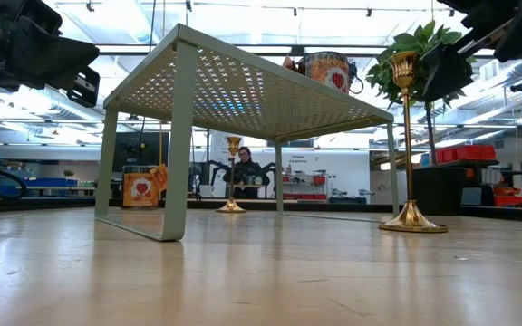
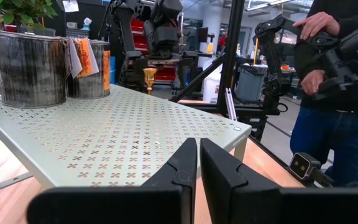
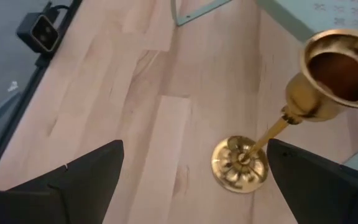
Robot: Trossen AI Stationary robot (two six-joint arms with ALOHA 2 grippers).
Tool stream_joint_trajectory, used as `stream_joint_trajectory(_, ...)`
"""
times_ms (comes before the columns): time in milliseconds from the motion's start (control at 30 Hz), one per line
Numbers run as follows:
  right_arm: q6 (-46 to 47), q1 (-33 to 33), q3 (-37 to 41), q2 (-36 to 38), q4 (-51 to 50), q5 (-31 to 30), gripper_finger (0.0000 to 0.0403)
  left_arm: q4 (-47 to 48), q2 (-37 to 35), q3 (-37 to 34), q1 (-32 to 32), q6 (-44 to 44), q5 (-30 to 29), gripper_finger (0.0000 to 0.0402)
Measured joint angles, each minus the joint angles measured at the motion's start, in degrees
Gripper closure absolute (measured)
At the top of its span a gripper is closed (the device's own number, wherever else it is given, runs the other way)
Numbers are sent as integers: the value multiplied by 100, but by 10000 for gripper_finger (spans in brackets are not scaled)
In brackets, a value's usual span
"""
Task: Pick & Place candle stick holders
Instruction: Put the middle gold candle holder on the shelf
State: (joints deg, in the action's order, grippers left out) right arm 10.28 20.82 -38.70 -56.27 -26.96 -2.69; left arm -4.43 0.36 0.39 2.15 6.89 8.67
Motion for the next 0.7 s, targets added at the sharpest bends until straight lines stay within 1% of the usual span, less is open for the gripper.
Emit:
stream_joint_trajectory(100, 28, 0, 64, 0, 65, -222, 3, 0, 0, 0, 0, 0, 0, 376)
stream_joint_trajectory(200, 287, 0, 227, -1, 93, -407, 3, 0, 0, 1, 2, -1, 0, 376)
stream_joint_trajectory(367, 477, 0, 483, -2, 235, -440, 3, 0, 0, 0, 1, 0, 0, 376)
stream_joint_trajectory(700, 447, 0, 1195, -2, 1589, -440, 3, 0, -1, -1, 0, -1, 0, 376)
